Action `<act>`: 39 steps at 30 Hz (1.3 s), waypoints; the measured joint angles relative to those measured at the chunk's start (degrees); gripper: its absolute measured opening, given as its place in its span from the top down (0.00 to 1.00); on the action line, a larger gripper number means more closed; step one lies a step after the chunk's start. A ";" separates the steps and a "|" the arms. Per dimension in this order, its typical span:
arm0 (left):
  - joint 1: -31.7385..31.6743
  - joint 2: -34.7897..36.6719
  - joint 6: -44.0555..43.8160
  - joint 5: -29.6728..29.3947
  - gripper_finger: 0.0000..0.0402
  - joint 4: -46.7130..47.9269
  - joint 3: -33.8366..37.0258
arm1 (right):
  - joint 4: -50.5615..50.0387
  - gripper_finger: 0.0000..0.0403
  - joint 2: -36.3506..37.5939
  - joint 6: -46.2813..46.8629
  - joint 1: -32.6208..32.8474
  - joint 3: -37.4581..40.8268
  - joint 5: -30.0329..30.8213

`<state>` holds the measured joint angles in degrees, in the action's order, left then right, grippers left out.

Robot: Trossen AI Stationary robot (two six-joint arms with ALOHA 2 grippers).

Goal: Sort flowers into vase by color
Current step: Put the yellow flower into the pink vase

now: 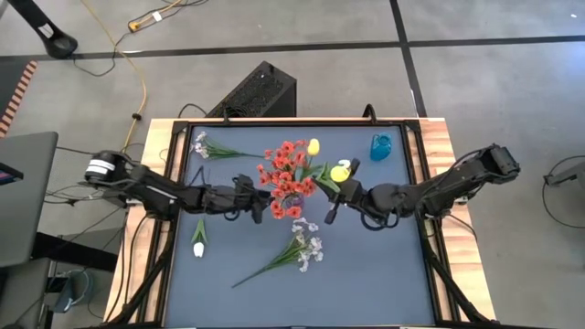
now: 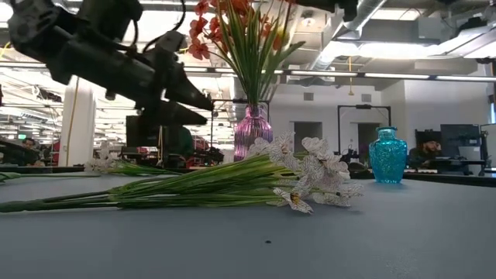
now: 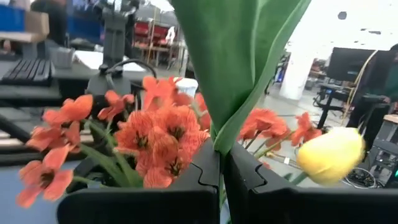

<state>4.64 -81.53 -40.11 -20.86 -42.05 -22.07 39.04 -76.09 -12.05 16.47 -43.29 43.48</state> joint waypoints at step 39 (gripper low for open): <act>-2.82 -7.76 15.44 4.02 0.64 1.58 -8.37 | 1.38 0.92 -9.71 10.62 -3.10 -2.27 -4.76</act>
<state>1.83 -89.30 -24.67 -16.84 -40.47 -30.44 40.43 -85.81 -1.44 13.37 -45.56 38.72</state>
